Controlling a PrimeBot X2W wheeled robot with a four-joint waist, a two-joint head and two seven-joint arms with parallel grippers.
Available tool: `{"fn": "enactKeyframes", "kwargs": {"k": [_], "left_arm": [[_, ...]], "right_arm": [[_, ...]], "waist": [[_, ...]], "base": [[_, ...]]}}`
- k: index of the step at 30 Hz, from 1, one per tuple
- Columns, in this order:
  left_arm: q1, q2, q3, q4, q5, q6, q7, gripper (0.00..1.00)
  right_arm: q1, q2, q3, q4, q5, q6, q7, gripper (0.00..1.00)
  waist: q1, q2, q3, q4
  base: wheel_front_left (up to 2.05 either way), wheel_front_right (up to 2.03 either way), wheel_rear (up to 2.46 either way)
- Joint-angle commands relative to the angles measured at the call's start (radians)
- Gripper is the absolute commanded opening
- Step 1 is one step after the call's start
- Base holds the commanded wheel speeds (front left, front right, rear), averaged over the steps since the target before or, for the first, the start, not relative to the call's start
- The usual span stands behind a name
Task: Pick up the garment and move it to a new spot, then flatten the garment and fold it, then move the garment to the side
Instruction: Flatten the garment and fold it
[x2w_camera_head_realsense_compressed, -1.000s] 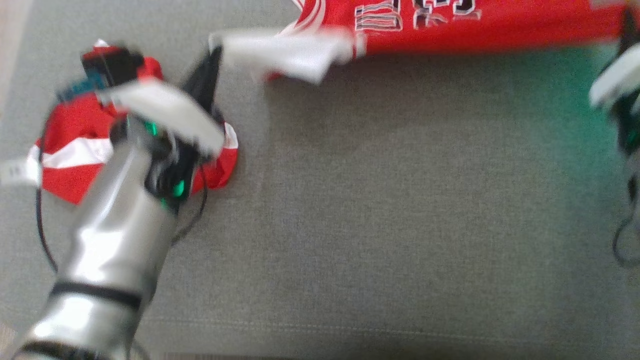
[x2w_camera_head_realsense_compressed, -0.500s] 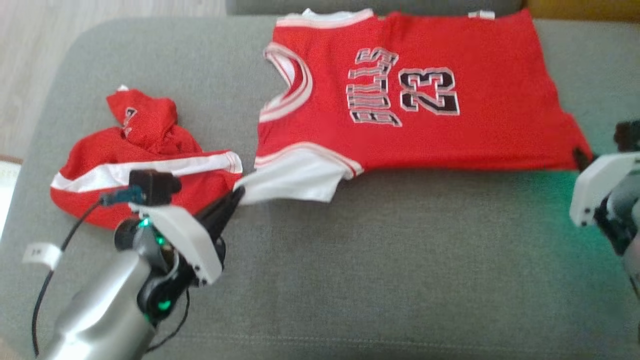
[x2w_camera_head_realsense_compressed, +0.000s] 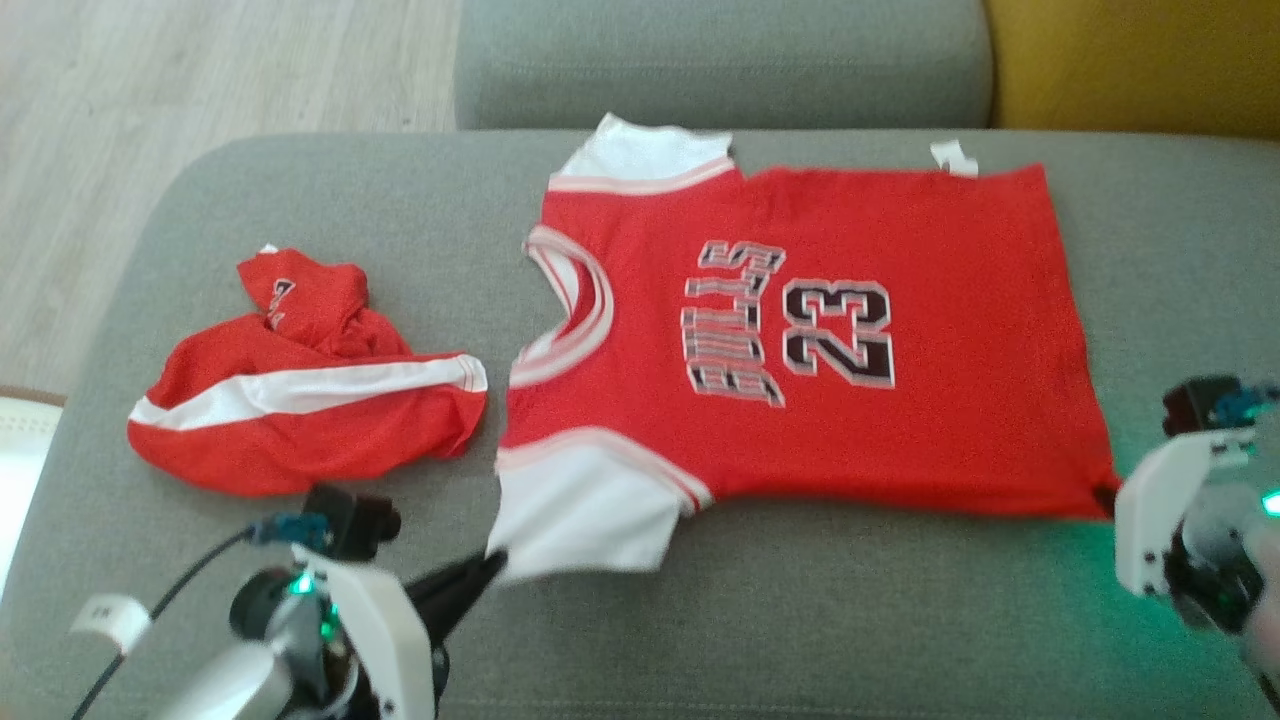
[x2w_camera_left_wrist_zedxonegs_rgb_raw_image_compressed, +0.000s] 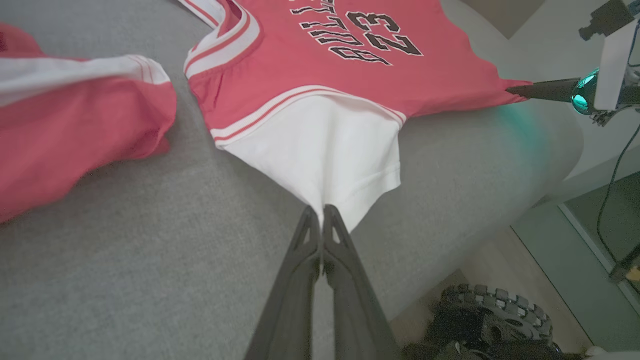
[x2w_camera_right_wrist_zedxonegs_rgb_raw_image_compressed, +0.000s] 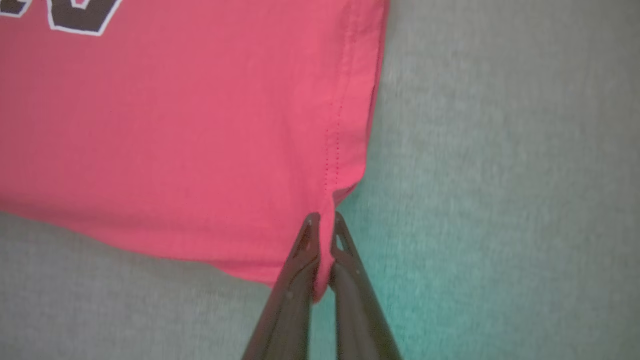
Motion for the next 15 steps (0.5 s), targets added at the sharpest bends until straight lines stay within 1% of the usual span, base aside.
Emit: {"fn": "enactKeyframes", "kwargs": {"k": [1, 4, 7, 9, 12, 15], "left_arm": [[-0.024, 0.055, 0.043, -0.052, -0.007, 0.01, 0.011, 0.0], [0.008, 0.091, 0.044, -0.118, -0.018, 0.032, 0.04, 0.0], [0.019, 0.116, 0.051, -0.172, -0.025, 0.054, 0.061, 0.0], [0.009, 0.129, 0.063, -0.198, -0.019, 0.069, 0.064, 0.0], [-0.025, 0.136, 0.085, -0.212, -0.009, 0.092, 0.067, 0.0], [-0.07, 0.133, 0.098, -0.207, -0.001, 0.095, 0.075, 0.0]], "right_arm": [[0.017, -0.059, 0.018, -0.047, 0.029, -0.001, 0.035, 0.0], [0.063, -0.103, 0.03, -0.119, 0.09, -0.001, 0.141, 0.0], [0.086, -0.139, 0.01, -0.188, 0.131, -0.001, 0.199, 0.0], [0.084, -0.152, -0.017, -0.223, 0.143, -0.001, 0.216, 0.0], [0.069, -0.156, -0.062, -0.251, 0.138, -0.001, 0.226, 0.0], [0.049, -0.153, -0.091, -0.268, 0.113, -0.001, 0.246, 0.0]], "waist": [[0.0, -0.0001, -0.015, -0.004], [0.0, -0.0001, -0.021, -0.008], [0.0, -0.0001, -0.014, -0.01], [0.0, -0.0001, 0.002, -0.014], [0.0, -0.0001, 0.03, -0.015], [0.0, -0.0001, 0.055, -0.015]], "base": [[0.0, 0.0, 0.0], [0.0, 0.0, 0.0], [0.0, 0.0, 0.0], [0.0, 0.0, 0.0], [0.0, 0.0, 0.0], [0.0, 0.0, 0.0]]}}
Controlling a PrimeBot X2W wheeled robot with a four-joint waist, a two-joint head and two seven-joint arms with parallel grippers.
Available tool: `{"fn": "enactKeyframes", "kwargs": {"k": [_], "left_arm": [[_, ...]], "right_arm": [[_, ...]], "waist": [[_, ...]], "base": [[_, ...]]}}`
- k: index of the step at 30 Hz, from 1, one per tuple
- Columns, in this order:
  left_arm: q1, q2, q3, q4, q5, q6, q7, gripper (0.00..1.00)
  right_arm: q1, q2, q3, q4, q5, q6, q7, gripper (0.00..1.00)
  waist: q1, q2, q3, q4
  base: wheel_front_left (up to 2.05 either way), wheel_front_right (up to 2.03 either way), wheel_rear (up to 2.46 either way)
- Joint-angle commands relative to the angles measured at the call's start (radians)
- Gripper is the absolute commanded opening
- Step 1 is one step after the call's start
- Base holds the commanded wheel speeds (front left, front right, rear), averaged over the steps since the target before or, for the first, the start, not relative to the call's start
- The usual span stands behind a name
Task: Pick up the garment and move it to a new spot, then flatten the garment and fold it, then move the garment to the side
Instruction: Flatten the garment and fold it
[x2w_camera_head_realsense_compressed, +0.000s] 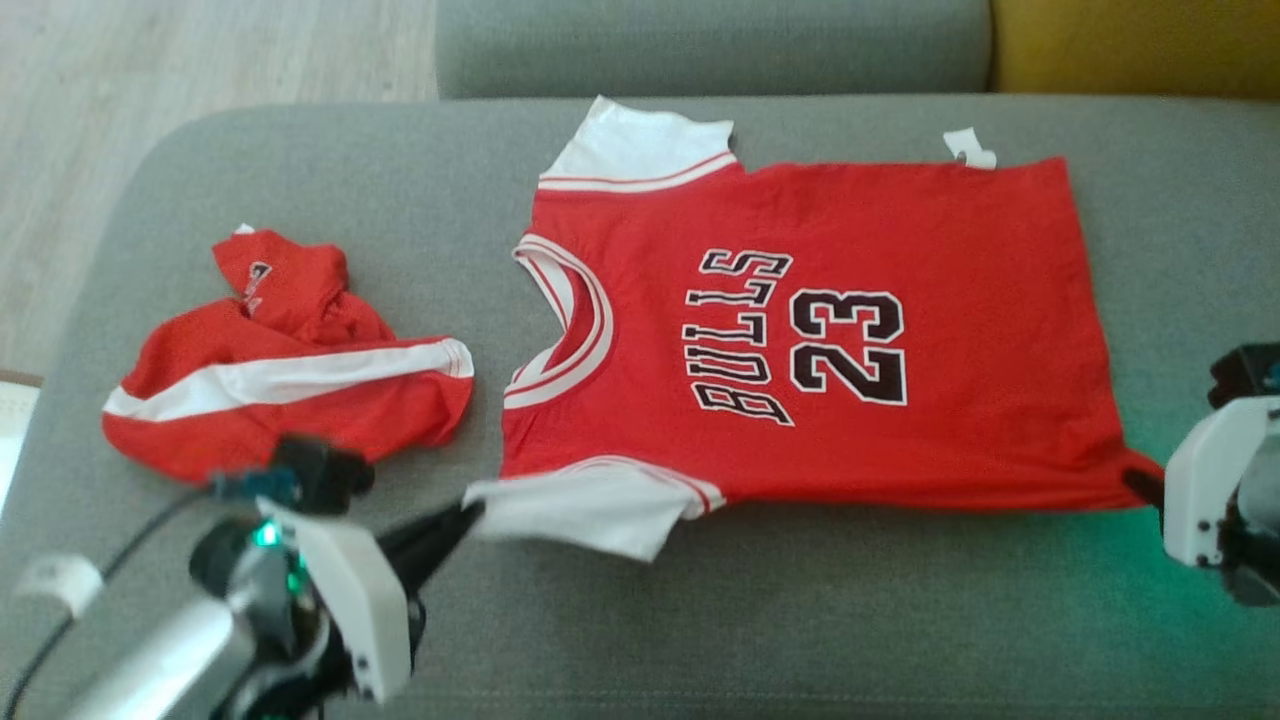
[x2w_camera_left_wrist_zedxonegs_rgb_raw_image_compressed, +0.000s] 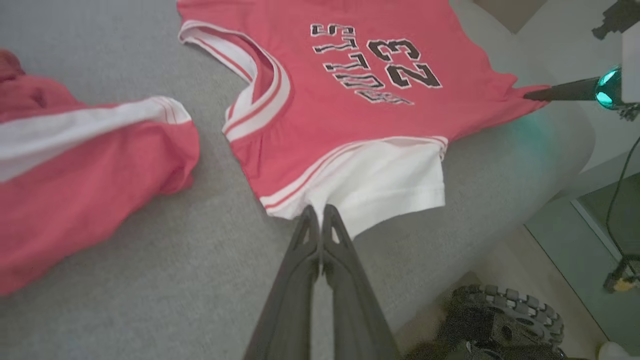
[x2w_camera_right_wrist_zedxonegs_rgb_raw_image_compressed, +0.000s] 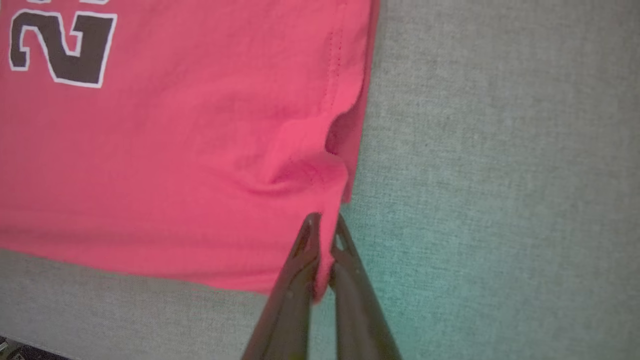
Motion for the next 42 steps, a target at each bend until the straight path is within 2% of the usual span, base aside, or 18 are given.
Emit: {"fn": "enactKeyframes", "kwargs": {"k": [1, 13, 18, 24, 25, 26, 27, 30, 33, 34, 40, 42], "left_arm": [[-0.095, 0.036, 0.064, -0.022, 0.009, 0.001, 0.0, 0.0], [-0.304, 0.01, 0.058, 0.09, 0.048, -0.058, 0.058, 0.0], [-0.442, -0.024, 0.033, 0.202, 0.072, -0.091, 0.078, 0.0], [-0.571, -0.048, -0.008, 0.315, 0.104, -0.109, 0.058, 0.0], [-0.589, -0.055, -0.014, 0.335, 0.105, -0.11, 0.055, 0.0], [-0.604, -0.061, -0.021, 0.358, 0.106, -0.111, 0.052, 0.21], [-0.62, -0.066, -0.029, 0.38, 0.113, -0.111, 0.047, 1.0], [-0.661, -0.086, -0.036, 0.445, 0.143, -0.111, -0.005, 1.0], [-0.683, -0.12, -0.01, 0.505, 0.152, -0.089, -0.092, 1.0], [-0.69, -0.143, 0.015, 0.533, 0.154, -0.065, -0.167, 1.0], [-0.647, -0.223, 0.118, 0.552, 0.11, 0.005, -0.419, 1.0], [-0.611, -0.247, 0.15, 0.537, 0.092, 0.024, -0.465, 1.0]], "right_arm": [[-0.038, -0.035, -0.018, -0.028, -0.018, -0.001, 0.007, 0.0], [-0.166, 0.014, -0.108, -0.046, -0.132, -0.001, 0.098, 0.0], [-0.241, 0.047, -0.149, -0.02, -0.187, -0.001, 0.125, 0.0], [-0.314, 0.08, -0.162, 0.011, -0.245, -0.001, 0.125, 0.0], [-0.325, 0.085, -0.161, 0.013, -0.26, -0.001, 0.116, 0.33], [-0.335, 0.088, -0.159, 0.016, -0.276, -0.001, 0.105, 1.0], [-0.344, 0.092, -0.155, 0.018, -0.291, -0.001, 0.093, 1.0], [-0.372, 0.109, -0.169, 0.029, -0.325, -0.001, 0.019, 1.0], [-0.396, 0.135, -0.208, 0.039, -0.35, -0.001, -0.11, 1.0], [-0.403, 0.155, -0.234, 0.042, -0.358, -0.001, -0.208, 1.0], [-0.364, 0.199, -0.271, 0.005, -0.389, -0.001, -0.533, 1.0], [-0.334, 0.212, -0.281, -0.012, -0.411, -0.001, -0.633, 1.0]], "waist": [[0.0001, -0.0001, 0.021, 0.0], [0.0001, -0.0001, 0.13, -0.01], [0.0001, -0.0001, 0.196, -0.011], [0.0001, -0.0001, 0.251, -0.021], [0.0001, -0.0001, 0.258, -0.022], [0.0001, -0.0001, 0.264, -0.024], [0.0001, -0.0001, 0.268, -0.025], [0.0001, -0.0001, 0.276, -0.029], [0.0001, -0.0001, 0.274, -0.033], [0.0001, -0.0001, 0.266, -0.033], [0.0001, -0.0001, 0.218, -0.031], [0.0001, -0.0001, 0.197, -0.032]], "base": [[0.0, 0.0, 0.0], [0.0, 0.0, 0.0], [0.0, 0.0, 0.0], [0.0, 0.0, 0.0], [0.0, 0.0, 0.0], [0.0, 0.0, 0.0], [0.0, 0.0, 0.0], [0.0, 0.0, 0.0], [0.0, 0.0, 0.0], [0.0, 0.0, 0.0], [0.0, 0.0, 0.0], [0.0, 0.0, 0.0]]}}
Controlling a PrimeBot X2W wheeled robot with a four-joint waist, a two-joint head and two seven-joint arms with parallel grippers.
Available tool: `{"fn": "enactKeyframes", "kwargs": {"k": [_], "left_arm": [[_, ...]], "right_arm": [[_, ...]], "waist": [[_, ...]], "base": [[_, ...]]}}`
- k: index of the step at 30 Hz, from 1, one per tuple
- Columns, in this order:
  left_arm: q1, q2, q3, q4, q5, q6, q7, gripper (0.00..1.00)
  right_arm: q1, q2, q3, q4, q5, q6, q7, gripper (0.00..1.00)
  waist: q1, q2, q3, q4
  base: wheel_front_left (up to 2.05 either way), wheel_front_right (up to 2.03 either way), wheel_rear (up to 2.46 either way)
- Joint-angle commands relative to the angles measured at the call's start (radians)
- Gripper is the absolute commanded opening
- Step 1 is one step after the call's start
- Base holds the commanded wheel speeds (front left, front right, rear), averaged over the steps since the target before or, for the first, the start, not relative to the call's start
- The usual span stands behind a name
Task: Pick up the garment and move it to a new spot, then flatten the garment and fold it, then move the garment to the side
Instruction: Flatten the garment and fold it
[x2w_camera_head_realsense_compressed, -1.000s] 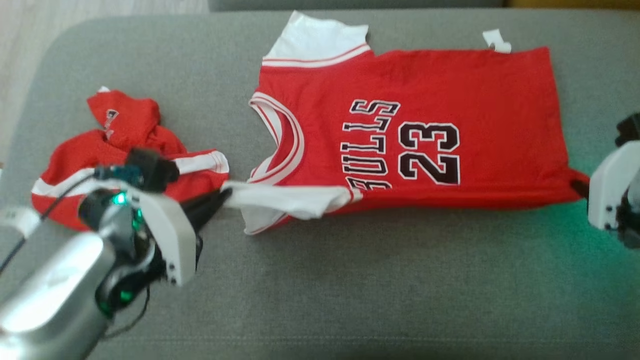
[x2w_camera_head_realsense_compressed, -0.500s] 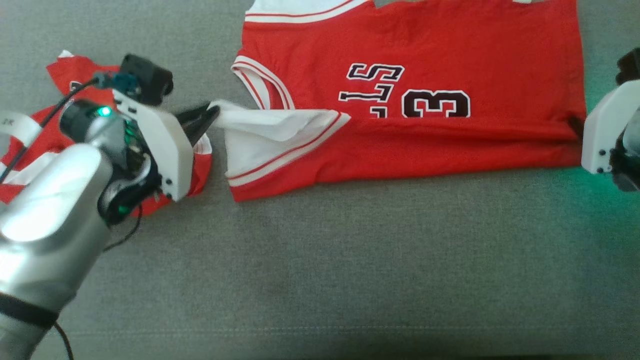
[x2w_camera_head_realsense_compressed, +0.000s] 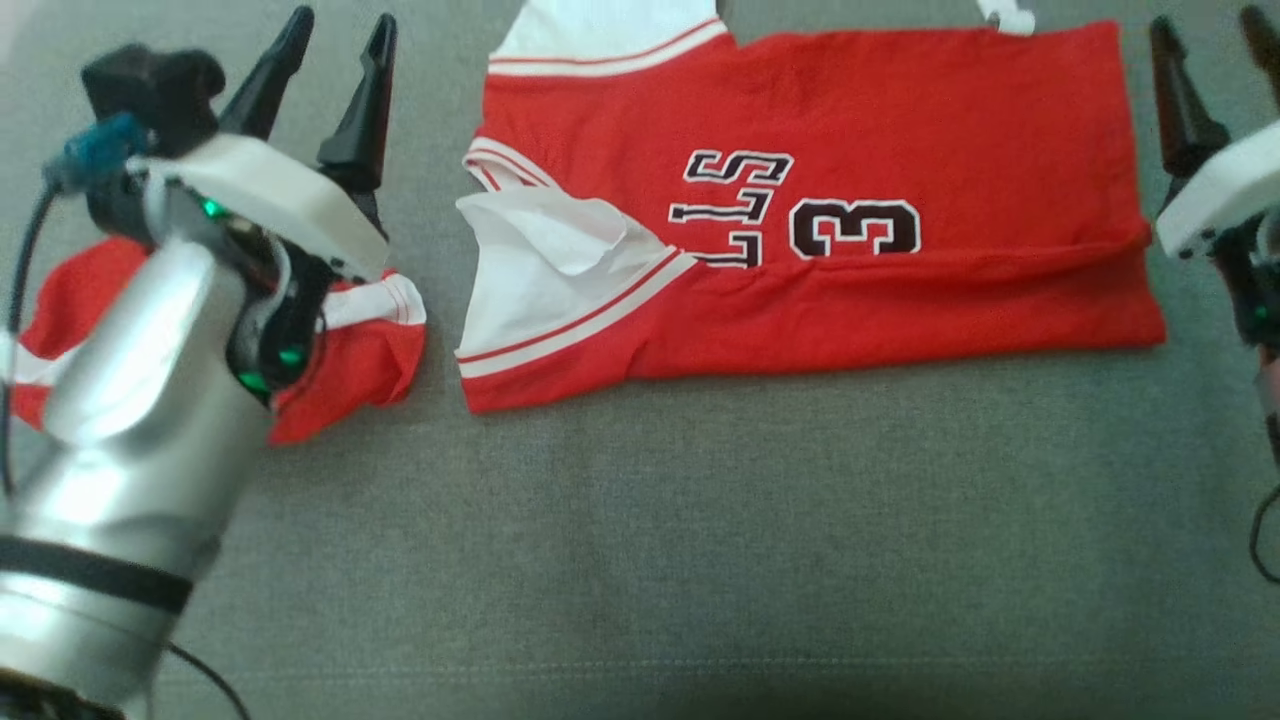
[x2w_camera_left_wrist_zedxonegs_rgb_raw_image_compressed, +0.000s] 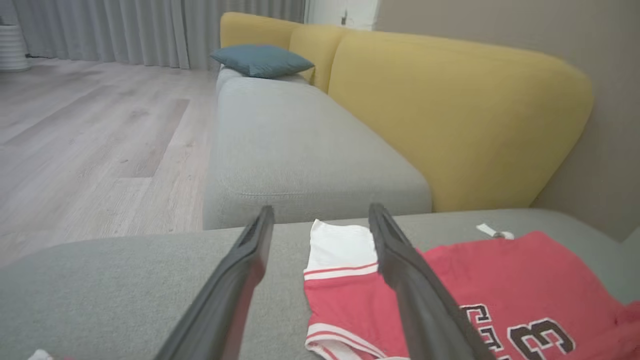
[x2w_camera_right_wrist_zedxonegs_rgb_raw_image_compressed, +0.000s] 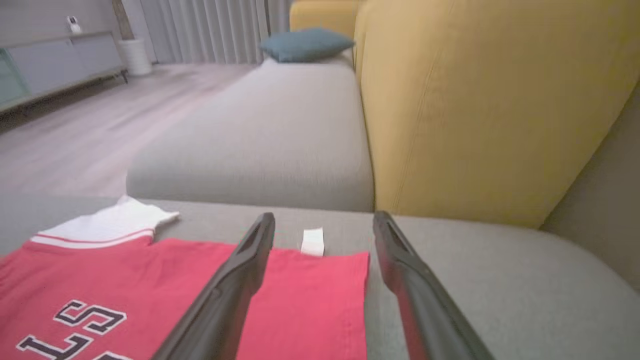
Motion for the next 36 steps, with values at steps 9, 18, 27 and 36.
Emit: {"fn": "enactKeyframes", "kwargs": {"k": [9, 18, 27, 36], "left_arm": [[0.286, -0.119, 0.306, -0.288, 0.073, 0.096, -0.049, 1.0], [0.541, -0.25, 0.38, -0.343, 0.248, 0.085, -0.049, 1.0], [0.582, -0.294, 0.42, -0.264, 0.328, 0.068, -0.049, 1.0], [0.501, -0.301, 0.362, -0.056, 0.342, 0.082, 0.017, 1.0]], "right_arm": [[0.232, 0.112, -0.102, -0.167, -0.159, -0.001, -0.272, 1.0], [0.45, 0.263, -0.225, -0.308, -0.304, -0.001, -0.281, 1.0], [0.505, 0.316, -0.257, -0.376, -0.355, -0.001, -0.28, 1.0], [0.477, 0.314, -0.262, -0.408, -0.355, -0.001, -0.25, 1.0]], "waist": [[0.0, -0.0001, -0.106, -0.008], [0.0, -0.0001, -0.157, -0.018], [0.0, -0.0001, -0.14, -0.047], [0.0, -0.0001, -0.093, -0.067]], "base": [[0.0, 0.0, 0.0], [0.0, 0.0, 0.0], [0.0, 0.0, 0.0], [0.0, 0.0, 0.0]]}}
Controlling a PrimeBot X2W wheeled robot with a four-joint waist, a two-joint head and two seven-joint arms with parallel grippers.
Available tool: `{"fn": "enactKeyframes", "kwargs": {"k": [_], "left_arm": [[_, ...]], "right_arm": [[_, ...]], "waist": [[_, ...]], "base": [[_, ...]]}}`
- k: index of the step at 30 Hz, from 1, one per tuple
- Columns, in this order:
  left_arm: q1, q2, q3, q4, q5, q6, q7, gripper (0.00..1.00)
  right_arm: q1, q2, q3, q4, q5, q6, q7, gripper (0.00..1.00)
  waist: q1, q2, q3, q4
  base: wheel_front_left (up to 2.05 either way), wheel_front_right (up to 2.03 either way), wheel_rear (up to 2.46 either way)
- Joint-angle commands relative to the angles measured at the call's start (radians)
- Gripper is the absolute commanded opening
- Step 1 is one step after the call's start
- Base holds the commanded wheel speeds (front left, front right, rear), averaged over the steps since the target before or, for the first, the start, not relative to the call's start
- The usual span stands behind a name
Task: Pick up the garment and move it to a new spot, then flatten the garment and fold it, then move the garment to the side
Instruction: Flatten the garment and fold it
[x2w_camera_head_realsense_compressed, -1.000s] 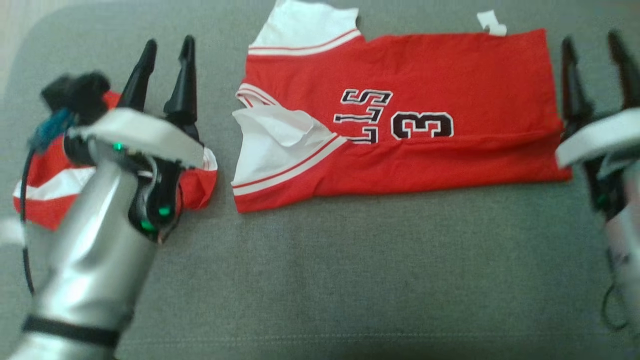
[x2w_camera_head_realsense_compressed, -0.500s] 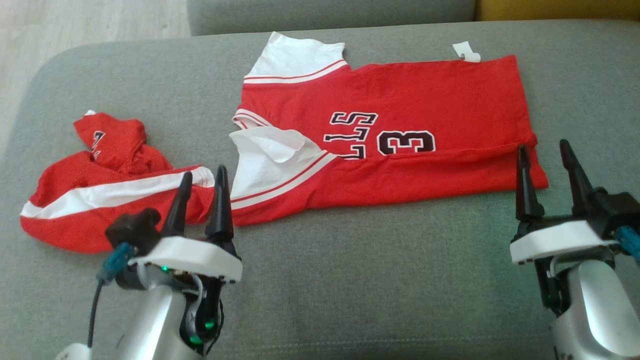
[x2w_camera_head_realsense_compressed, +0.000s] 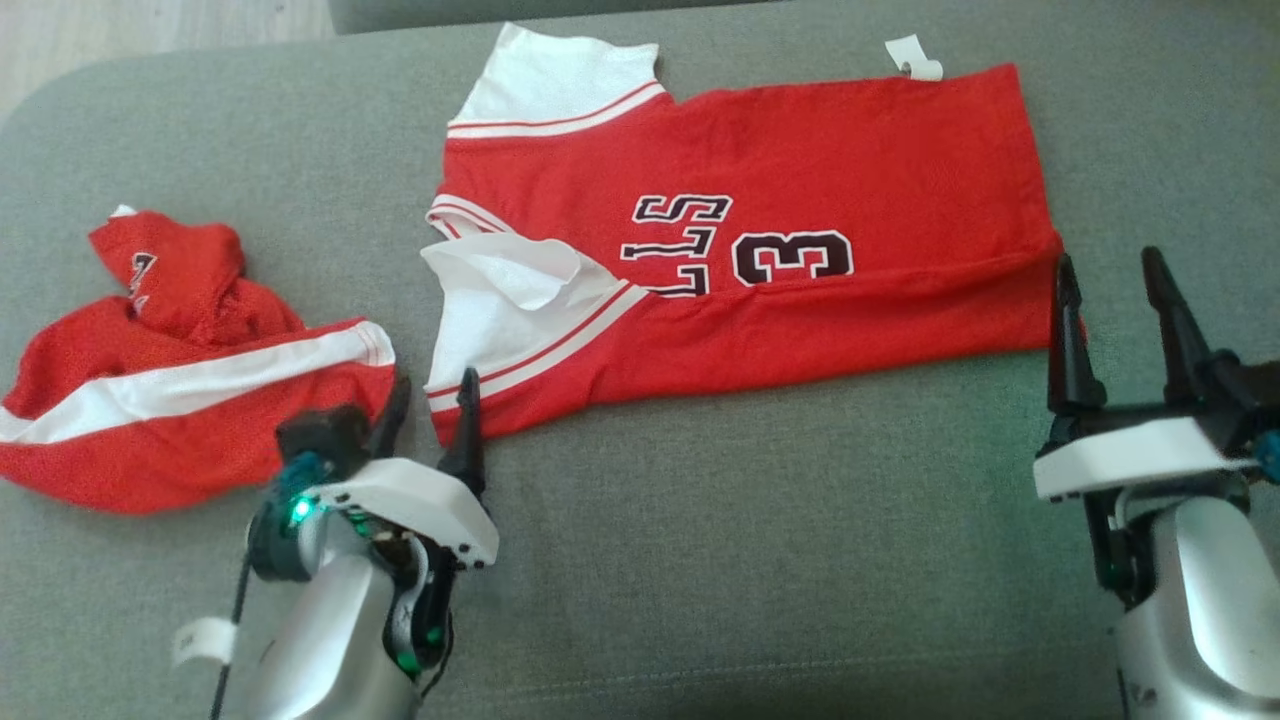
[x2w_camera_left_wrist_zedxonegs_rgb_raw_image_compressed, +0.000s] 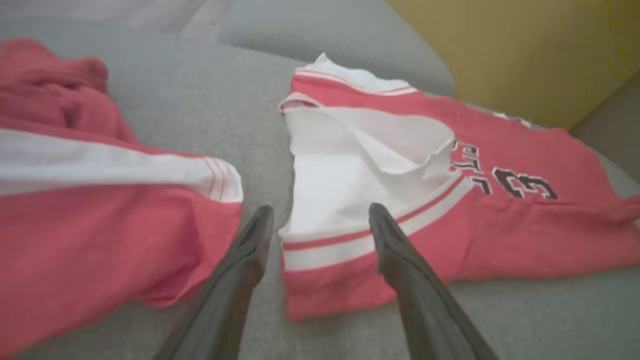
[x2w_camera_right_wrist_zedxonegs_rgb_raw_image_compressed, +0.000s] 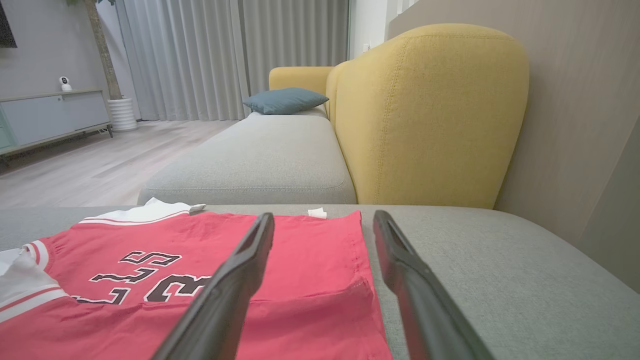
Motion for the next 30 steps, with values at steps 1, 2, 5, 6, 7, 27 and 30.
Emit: {"fn": "enactKeyframes", "kwargs": {"k": [1, 2, 5, 6, 7, 27, 30], "left_arm": [[-0.052, 0.004, 0.018, 0.013, 0.015, 0.013, 0.017, 1.0], [-0.059, 0.005, 0.014, 0.037, 0.019, 0.021, 0.031, 1.0], [-0.08, 0.008, 0.008, 0.093, 0.028, 0.044, 0.058, 1.0], [-0.087, 0.011, 0.006, 0.108, 0.033, 0.048, 0.061, 1.0], [-0.094, 0.014, 0.003, 0.123, 0.037, 0.051, 0.064, 1.0], [-0.166, 0.025, -0.067, 0.136, 0.085, 0.004, -0.027, 0.0], [-0.163, 0.021, -0.079, 0.081, 0.093, -0.002, -0.045, 0.0]], "right_arm": [[-0.047, 0.001, 0.023, -0.044, -0.003, -0.001, 0.006, 1.0], [-0.049, 0.0, 0.023, -0.046, -0.001, -0.001, 0.008, 1.0], [-0.055, -0.001, 0.026, -0.05, 0.003, -0.001, 0.012, 1.0], [-0.057, -0.001, 0.027, -0.052, 0.005, -0.001, 0.013, 1.0], [-0.058, -0.002, 0.028, -0.052, 0.005, -0.001, 0.016, 1.0], [-0.077, 0.016, -0.042, 0.073, 0.021, -0.001, 0.226, 1.0], [-0.094, 0.026, -0.091, 0.122, 0.014, -0.001, 0.273, 1.0]], "waist": [[0.0, 0.0, 0.012, -0.008], [0.0, 0.0, 0.016, -0.011], [0.0, 0.0, 0.026, -0.021], [0.0, 0.0, 0.029, -0.024], [0.0, 0.0, 0.031, -0.027], [0.0, 0.0, 0.044, -0.007], [0.0, 0.0, 0.043, 0.015]], "base": [[0.0, 0.0, 0.0], [0.0, 0.0, 0.0], [0.0, 0.0, 0.0], [0.0, 0.0, 0.0], [0.0, 0.0, 0.0], [0.0, 0.0, 0.0], [0.0, 0.0, 0.0]]}}
